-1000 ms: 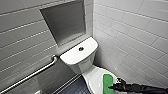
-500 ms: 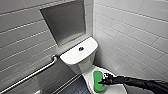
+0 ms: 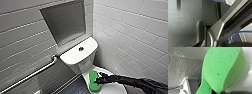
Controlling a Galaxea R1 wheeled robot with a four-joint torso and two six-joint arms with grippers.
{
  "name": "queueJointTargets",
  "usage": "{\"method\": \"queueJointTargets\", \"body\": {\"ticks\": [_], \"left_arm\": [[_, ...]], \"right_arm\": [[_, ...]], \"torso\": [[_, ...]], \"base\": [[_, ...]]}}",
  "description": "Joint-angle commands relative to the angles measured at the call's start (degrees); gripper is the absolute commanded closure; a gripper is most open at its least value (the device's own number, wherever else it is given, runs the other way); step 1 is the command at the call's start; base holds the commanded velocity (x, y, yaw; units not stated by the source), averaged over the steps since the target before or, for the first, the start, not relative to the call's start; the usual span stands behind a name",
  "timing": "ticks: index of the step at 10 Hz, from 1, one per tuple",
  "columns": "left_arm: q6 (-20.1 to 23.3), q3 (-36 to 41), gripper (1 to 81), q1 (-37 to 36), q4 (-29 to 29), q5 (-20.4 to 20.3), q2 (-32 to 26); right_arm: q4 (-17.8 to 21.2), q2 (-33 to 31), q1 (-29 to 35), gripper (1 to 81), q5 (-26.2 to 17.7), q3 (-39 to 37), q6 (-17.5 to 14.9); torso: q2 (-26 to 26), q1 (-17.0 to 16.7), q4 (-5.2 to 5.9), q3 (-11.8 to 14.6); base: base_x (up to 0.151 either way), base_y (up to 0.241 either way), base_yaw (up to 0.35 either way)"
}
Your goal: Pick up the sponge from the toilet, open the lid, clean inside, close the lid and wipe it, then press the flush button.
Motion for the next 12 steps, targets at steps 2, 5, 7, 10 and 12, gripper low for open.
{"method": "queueJointTargets", "body": {"ticks": [2,5,7,10,12], "left_arm": [[0.2,0.4,1.0,0.3,0.8,2.0,-0.8],[0.2,0.4,1.0,0.6,0.9,2.0,-1.1],[0.1,0.5,1.0,0.8,0.9,1.9,-1.3],[0.1,0.4,1.0,1.0,1.0,1.9,-1.0],[0.1,0.4,1.0,0.9,1.0,1.9,-0.8]], "right_arm": [[-5.1,4.3,2.9,81.1,1.8,-1.3,-0.2],[-5.1,3.4,-4.4,81.1,7.5,-5.0,-0.3],[-5.0,2.0,-6.7,81.1,11.6,-4.7,0.2],[-4.5,-8.1,-9.8,81.1,13.4,4.8,0.3],[-4.3,-14.7,-13.6,81.1,16.7,9.9,0.3]], "torso": [[0.0,0.0,0.00,0.0],[0.0,0.0,0.00,0.0],[0.0,0.0,0.00,0.0],[0.0,0.0,0.00,0.0],[0.0,0.0,0.00,0.0]], "base": [[0.000,0.000,0.000],[0.000,0.000,0.000],[0.000,0.000,0.000],[0.000,0.000,0.000],[0.000,0.000,0.000]]}}
